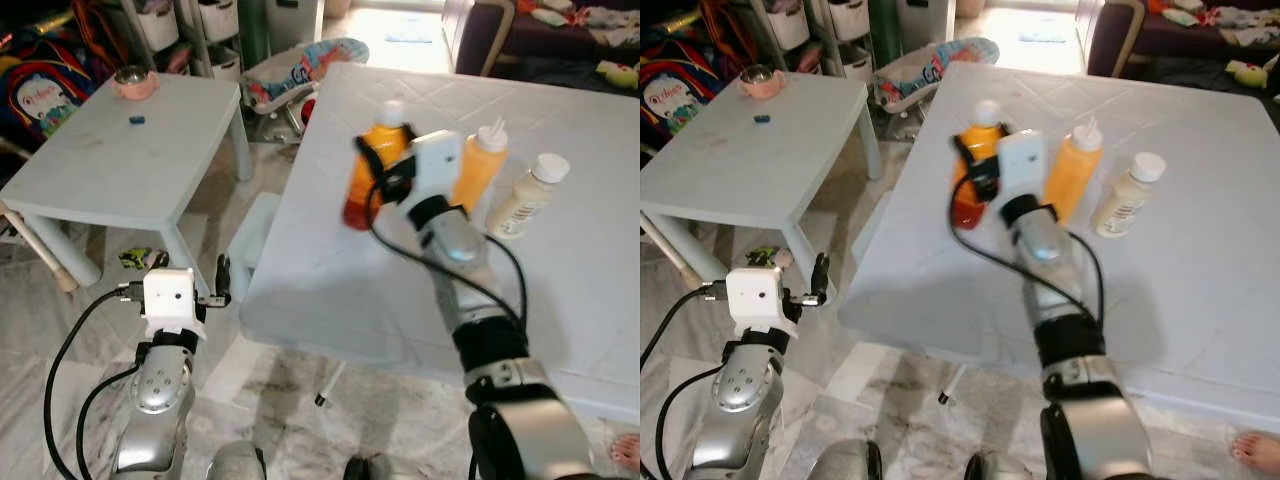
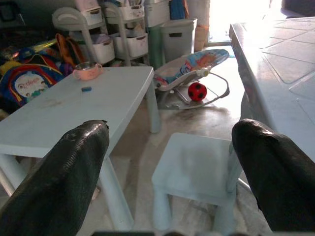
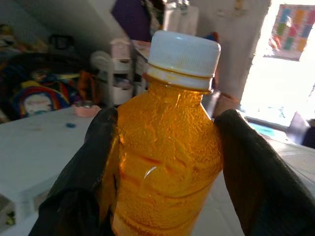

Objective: Restocking fridge

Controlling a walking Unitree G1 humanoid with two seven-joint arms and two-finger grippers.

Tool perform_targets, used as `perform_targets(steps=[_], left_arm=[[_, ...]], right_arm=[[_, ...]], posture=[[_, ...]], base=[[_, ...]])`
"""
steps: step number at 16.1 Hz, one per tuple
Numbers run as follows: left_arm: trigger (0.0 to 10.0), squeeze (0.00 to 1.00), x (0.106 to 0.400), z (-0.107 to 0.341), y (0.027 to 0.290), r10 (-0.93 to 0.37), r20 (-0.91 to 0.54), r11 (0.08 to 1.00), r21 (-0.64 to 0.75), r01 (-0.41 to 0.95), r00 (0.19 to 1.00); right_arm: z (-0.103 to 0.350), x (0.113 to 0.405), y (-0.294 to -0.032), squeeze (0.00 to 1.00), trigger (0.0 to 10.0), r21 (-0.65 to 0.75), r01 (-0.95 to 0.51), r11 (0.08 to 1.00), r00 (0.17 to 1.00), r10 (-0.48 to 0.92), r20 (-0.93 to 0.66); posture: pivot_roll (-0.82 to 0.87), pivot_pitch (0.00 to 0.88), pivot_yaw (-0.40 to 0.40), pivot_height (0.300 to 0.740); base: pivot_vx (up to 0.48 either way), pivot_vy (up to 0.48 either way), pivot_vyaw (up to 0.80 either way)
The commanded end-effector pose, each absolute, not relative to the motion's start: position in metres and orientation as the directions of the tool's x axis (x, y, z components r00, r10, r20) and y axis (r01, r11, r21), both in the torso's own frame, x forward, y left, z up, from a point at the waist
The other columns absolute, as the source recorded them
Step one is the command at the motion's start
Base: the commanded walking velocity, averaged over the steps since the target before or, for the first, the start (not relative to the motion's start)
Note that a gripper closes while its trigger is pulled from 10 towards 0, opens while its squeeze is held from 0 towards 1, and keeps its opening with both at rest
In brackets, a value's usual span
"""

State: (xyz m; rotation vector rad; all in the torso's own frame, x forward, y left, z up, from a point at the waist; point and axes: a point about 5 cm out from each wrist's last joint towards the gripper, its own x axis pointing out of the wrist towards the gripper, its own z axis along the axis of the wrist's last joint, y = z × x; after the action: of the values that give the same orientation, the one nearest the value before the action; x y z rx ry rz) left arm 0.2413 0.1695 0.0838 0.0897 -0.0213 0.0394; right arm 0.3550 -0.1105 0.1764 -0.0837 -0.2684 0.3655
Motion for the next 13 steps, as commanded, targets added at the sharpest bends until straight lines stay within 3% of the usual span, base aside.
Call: perform_targets(steps=[1, 2, 4, 5, 13], left_arm=[[10.0, 0.0, 0.239, 0.079, 0.171, 0.057, -0.003, 0.993, 0.104, -0.057, 0.998], [10.0, 0.0, 0.239, 0.077, 0.171, 0.065, -0.013, 0.992, 0.107, -0.064, 0.998], [10.0, 0.0, 0.239, 0.076, 0.172, 0.069, -0.02, 0.992, 0.107, -0.066, 0.997], [10.0, 0.0, 0.238, 0.075, 0.172, 0.069, -0.023, 0.992, 0.106, -0.066, 0.997], [10.0, 0.0, 0.251, 0.071, 0.172, 0.126, -0.047, 0.988, 0.099, -0.121, 0.991]], right_arm=[[0.181, 0.35, -0.105, 0.0, 10.0, -0.128, -0.365, 0.922, 0.883, 0.387, 0.268], [0.177, 0.342, -0.101, 0.0, 0.0, -0.119, -0.392, 0.912, 0.871, 0.41, 0.271], [0.17, 0.335, -0.097, 0.0, 0.5, -0.13, -0.406, 0.905, 0.866, 0.426, 0.261], [0.168, 0.334, -0.097, 0.0, 10.0, -0.128, -0.402, 0.907, 0.871, 0.421, 0.254], [0.154, 0.309, -0.103, 0.0, 10.0, -0.086, -0.394, 0.915, 0.884, 0.403, 0.238]], posture=[[0.09, 0.067, -0.033, 0.74], [0.09, 0.065, -0.032, 0.74], [0.09, 0.061, -0.03, 0.74], [0.09, 0.057, -0.03, 0.74], [0.06, 0.01, -0.033, 0.74]], base=[[0.0, 0.0, 0.0], [0.0, 0.0, 0.0], [0.0, 0.0, 0.0], [0.0, 0.0, 0.0], [0.0, 0.0, 0.0]])
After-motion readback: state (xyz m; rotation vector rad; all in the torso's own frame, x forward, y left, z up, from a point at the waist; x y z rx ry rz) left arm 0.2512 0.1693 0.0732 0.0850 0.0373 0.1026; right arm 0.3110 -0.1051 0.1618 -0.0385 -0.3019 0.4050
